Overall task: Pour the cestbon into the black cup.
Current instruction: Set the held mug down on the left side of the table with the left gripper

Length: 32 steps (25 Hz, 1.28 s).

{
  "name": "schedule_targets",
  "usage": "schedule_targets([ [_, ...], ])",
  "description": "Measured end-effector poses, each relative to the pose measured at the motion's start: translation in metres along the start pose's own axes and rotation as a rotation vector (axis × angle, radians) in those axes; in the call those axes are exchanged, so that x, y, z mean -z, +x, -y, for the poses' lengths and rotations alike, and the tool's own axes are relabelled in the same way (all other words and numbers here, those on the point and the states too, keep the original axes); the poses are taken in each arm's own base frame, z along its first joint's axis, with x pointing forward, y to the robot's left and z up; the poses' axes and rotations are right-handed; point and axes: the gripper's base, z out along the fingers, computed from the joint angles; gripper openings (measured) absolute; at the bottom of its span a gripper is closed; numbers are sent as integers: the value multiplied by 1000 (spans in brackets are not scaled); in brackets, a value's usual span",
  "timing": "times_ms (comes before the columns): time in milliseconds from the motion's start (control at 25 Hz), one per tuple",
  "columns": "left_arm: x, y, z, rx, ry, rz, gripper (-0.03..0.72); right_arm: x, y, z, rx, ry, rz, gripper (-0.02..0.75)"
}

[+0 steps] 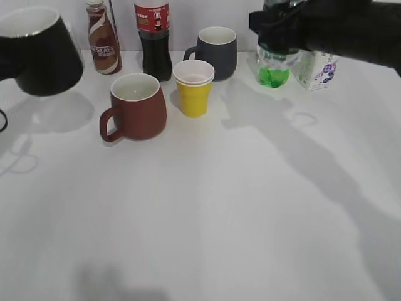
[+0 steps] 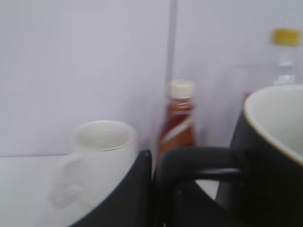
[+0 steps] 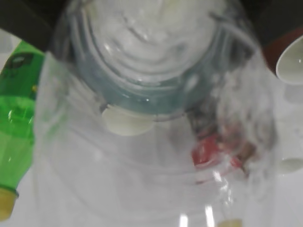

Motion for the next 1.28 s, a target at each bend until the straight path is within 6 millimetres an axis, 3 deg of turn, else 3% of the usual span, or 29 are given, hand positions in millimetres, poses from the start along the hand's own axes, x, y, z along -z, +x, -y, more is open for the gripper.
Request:
schedule_targets([
  [200,-10,42,-24,-8,-49,-27,33,3,17,0,-9,4,-51,464],
  [320,-16,75,-29,9,-60,-113,33,5,25,1,-13,5,-75,464],
  [440,-21,95,-32,13,-58,-167,33,6,28,1,-16,6,-86,464],
  [800,-23,99,-32,17,-54,-157,38,7,29,1,-16,6,-88,464],
  [1280,-19,99,-28,2,-13,-141,199,7,29,1,-17,6,-87,464],
])
